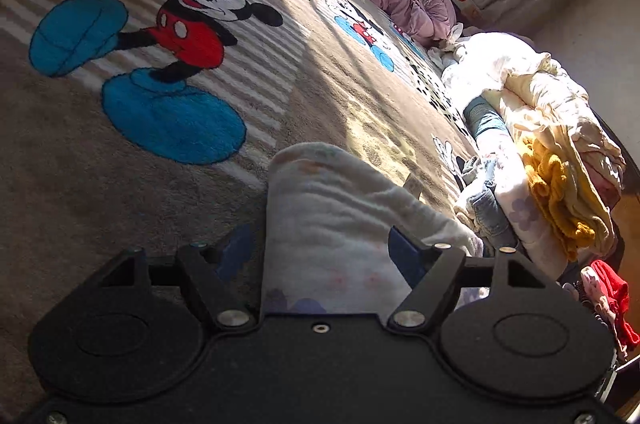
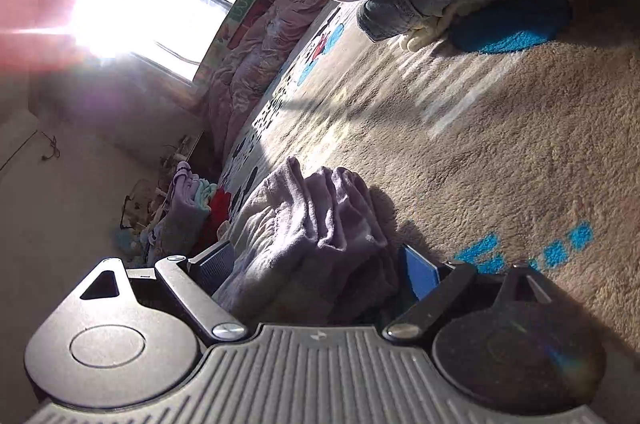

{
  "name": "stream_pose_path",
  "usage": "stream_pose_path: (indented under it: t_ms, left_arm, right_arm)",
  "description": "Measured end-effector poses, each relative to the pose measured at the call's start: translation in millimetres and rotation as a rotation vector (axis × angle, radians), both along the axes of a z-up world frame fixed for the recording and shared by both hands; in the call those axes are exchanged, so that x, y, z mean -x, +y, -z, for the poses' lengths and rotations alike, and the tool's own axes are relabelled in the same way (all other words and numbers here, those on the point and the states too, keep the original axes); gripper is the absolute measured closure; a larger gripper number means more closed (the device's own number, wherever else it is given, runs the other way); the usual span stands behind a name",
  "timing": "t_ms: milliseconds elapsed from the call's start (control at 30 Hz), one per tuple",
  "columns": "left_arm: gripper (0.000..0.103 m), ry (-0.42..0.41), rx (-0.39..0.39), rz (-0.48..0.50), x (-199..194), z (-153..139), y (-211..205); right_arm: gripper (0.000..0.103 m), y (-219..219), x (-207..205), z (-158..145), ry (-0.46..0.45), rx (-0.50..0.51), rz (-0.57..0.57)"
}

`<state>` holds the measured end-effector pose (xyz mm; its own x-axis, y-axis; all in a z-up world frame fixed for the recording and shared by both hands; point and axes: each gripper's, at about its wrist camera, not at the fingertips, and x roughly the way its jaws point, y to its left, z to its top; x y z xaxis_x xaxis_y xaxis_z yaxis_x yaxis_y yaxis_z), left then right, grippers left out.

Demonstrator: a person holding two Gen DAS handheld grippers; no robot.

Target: Fold clothes

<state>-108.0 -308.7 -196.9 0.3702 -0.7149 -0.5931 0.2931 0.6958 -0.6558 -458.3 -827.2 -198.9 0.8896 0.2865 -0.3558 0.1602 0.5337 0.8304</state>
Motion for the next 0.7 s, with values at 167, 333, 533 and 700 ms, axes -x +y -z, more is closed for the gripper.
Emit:
stream_pose_path:
  t_ms: [167,333,533,700]
  left_arm:
    - [0.029,0.118,0.073,-0.02,2,20,0]
    - [0.031,0.119,0.118,-0.047,9,27,0]
    - [0.046,0.111,0.087,-0.08,17,24,-8]
    - [0.055,0.227,0.193,-0.051,18,5,-5]
  right_arm:
    - [0.01,16,-21,2,0.021,0.034,-0.037]
    - [0.031,31,-41,0,0.032,0.11,-0.074]
    - [0.043,31,-44,4,0.014,0.054,-0.071]
    - [0.051,25,-18,-13,-0.037,0.025,-0.033]
